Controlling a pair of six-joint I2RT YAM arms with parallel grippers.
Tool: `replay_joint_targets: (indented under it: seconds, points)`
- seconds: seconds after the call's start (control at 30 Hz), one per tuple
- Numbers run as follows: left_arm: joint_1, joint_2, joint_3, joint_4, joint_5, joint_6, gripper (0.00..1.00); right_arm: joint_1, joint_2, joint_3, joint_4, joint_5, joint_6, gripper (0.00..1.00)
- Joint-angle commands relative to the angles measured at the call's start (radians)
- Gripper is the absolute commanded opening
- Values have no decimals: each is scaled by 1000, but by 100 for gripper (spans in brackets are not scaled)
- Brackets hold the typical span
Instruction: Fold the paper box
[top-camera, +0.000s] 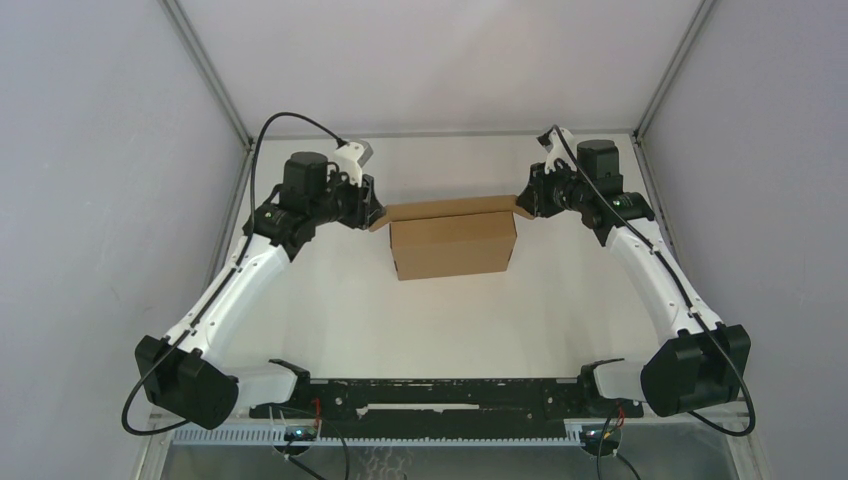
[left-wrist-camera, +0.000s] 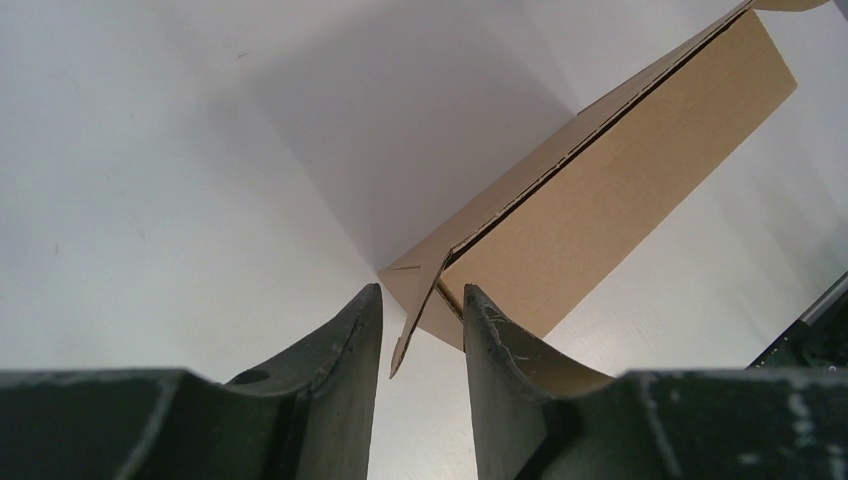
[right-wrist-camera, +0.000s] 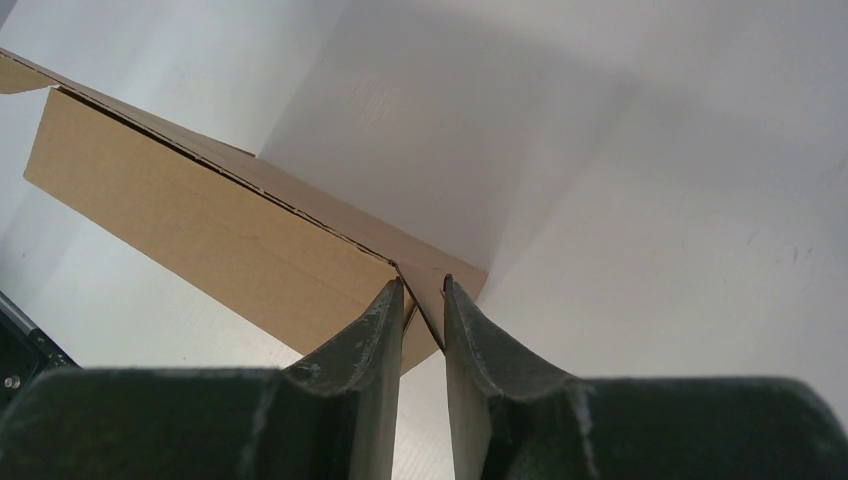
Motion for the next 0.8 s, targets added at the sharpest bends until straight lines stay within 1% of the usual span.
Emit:
replay_joint_targets:
  seconds: [0.0, 0.1, 0.23, 0.47, 0.77]
  points:
    - [-6, -1, 18, 11, 21, 20, 40, 9, 1, 8, 30, -8, -14, 29]
    - [-7, 4, 19, 11, 26, 17, 38, 9, 1, 8, 30, -9, -15, 29]
    - [-6, 8, 21, 11, 30, 18, 33, 9, 2, 8, 28, -8, -15, 29]
    - [-5, 15, 23, 6, 34, 19, 30, 10, 1, 7, 29, -9, -14, 29]
    - [-6, 22, 36, -1, 32, 18, 18, 9, -3, 8, 29, -2, -14, 25]
